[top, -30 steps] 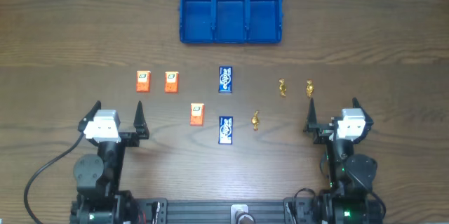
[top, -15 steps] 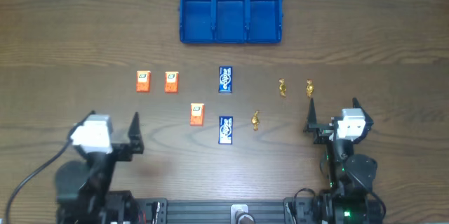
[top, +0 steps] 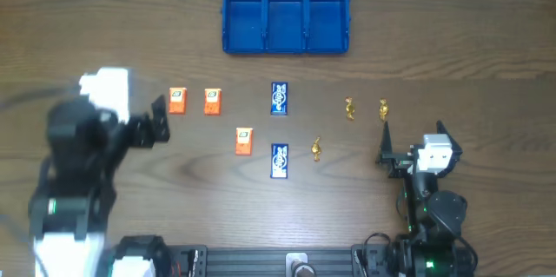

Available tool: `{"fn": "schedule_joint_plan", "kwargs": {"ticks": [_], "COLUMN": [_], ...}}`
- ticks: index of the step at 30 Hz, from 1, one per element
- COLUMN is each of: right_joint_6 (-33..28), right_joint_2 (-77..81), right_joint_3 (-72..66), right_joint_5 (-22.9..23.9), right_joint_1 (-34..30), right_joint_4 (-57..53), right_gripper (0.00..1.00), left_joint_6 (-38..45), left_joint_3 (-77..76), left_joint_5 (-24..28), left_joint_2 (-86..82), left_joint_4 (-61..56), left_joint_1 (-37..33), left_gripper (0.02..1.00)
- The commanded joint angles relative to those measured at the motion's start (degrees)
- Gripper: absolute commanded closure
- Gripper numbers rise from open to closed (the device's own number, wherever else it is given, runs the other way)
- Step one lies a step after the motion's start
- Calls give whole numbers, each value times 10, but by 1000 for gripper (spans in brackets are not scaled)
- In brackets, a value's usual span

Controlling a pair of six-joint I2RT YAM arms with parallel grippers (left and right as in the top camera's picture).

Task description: Sort Candies Into Trays

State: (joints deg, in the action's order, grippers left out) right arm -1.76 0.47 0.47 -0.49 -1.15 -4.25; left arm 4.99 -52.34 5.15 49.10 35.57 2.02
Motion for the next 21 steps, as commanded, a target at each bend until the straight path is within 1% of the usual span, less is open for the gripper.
{"fn": "schedule_joint_plan", "kwargs": {"ticks": [1,4,8,15,21], "right_joint_6": [-5,-5,-5,-5,-5], "right_joint_2": [-3,-3,-3,-3,-3], "right_joint_3": [0,0,0,0,0], "right_joint_5": [-5,-5,-5,-5,-5], "right_joint_1": [3,3,3,3,3], "right_joint_4": [-6,-6,-6,-6,-6], "right_gripper": [1,1,1,1,3], "left_joint_6": [5,-12,-16,-11,-11], "left_joint_3": [-48,-49,-49,-49,-49], "left_joint_5": [8,11,10,8,-9], "left_joint_2": [175,272,360,454,497], "left_joint_4": [6,2,-19,-57,-77], "left_joint_1": [6,6,6,-6,-7], "left_gripper": [20,20,20,20,29]}}
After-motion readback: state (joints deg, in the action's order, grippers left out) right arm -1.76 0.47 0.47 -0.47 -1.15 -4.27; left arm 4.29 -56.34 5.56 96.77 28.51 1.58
